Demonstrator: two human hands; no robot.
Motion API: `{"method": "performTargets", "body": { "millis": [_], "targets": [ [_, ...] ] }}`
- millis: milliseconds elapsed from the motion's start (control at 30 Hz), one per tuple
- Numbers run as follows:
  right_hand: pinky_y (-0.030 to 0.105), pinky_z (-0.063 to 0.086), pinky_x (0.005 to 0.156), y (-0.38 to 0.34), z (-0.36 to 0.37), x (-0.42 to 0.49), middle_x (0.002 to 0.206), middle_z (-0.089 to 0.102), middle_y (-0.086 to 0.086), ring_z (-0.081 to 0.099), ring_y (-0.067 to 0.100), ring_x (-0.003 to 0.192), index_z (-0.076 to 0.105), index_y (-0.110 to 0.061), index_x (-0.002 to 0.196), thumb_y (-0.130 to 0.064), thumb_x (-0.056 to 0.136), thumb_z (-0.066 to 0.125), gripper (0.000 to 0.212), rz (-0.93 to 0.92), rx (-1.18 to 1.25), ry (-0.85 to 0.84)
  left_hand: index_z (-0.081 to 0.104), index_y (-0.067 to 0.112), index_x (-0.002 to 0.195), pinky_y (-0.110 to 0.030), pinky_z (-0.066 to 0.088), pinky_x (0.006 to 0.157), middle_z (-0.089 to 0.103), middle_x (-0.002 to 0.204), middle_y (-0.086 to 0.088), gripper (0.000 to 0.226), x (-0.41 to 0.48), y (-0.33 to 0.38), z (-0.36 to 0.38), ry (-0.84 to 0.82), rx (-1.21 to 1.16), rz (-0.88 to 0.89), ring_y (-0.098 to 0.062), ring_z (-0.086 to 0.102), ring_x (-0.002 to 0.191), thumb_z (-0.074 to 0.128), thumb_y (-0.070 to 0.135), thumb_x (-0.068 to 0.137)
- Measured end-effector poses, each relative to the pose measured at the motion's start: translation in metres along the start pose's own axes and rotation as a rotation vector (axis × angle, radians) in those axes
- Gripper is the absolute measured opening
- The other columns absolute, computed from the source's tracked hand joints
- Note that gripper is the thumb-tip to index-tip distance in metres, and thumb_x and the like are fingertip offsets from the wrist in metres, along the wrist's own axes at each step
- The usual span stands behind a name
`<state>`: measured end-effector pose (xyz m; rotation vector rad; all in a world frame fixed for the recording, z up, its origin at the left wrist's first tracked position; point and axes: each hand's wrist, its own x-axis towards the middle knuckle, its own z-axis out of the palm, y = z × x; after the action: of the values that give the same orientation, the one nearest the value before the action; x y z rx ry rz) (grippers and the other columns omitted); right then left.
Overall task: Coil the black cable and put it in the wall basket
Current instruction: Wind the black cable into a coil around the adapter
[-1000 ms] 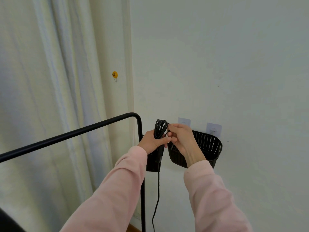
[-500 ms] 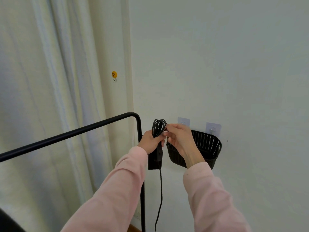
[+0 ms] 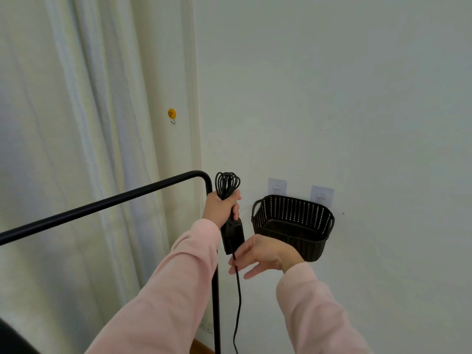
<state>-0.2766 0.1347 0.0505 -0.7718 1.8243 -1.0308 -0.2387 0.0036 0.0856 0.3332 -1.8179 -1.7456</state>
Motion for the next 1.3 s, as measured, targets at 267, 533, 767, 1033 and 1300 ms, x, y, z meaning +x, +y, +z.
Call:
{"method": "performTargets", "body": {
  "millis": [267,533,767,1033,1300],
  "targets": [
    [0.032,0.051,0.089,0.009,-0.002,0.005,0.076,0.069,-0.002,0.067,0.012,0.084,0.066,-0.010,0.099,-0.025,0.082,0.068,0.023,0.236,-0.314,0.120,0.053,0.007,0.065,-0.020,0.036,0.041,0.040,0.031,0.003,0.025,0.001,0.001,-0.010,-0.013,0.029,-0.005,-0.014,0.036,0.028,0.053,0.012,0.090],
    [0.021,0.030,0.041,-0.008,-0.010,-0.001,0.054,0.041,0.003,0.031,0.013,0.042,0.052,-0.006,0.059,-0.016,0.077,0.074,0.030,0.049,-0.100,0.399,0.054,0.008,0.067,-0.021,0.041,0.045,0.044,0.031,0.004,0.023,-0.002,-0.006,-0.011,-0.151,0.246,-0.001,-0.013,0.041,0.029,0.054,0.015,0.089],
    [0.015,0.021,0.036,-0.024,-0.012,0.001,0.040,0.040,-0.001,0.025,0.008,0.026,0.044,-0.008,0.054,-0.008,0.079,0.067,0.034,-0.057,0.007,0.530,0.056,0.005,0.062,-0.021,0.051,0.047,0.055,0.039,0.003,0.029,-0.005,-0.005,-0.009,-0.254,0.216,-0.041,-0.011,0.054,0.038,0.055,0.013,0.090],
    [0.012,0.039,0.034,-0.040,-0.009,-0.003,0.044,0.055,0.004,0.047,0.005,0.033,0.060,0.002,0.080,-0.004,0.091,0.055,0.013,-0.094,0.298,0.483,0.059,0.007,0.065,-0.017,0.050,0.052,0.059,0.039,0.006,0.027,-0.002,-0.003,-0.003,-0.277,0.316,-0.016,-0.005,0.056,0.039,0.057,0.019,0.089],
    [0.018,0.050,0.041,-0.047,-0.011,-0.003,0.059,0.053,0.014,0.054,0.019,0.039,0.058,0.005,0.086,0.021,0.082,0.042,0.022,-0.233,0.323,0.526,0.058,0.007,0.072,-0.023,0.051,0.050,0.057,0.039,0.003,0.024,-0.004,-0.003,0.001,-0.295,0.294,-0.017,-0.012,0.056,0.037,0.057,0.023,0.089]
  ]
}}
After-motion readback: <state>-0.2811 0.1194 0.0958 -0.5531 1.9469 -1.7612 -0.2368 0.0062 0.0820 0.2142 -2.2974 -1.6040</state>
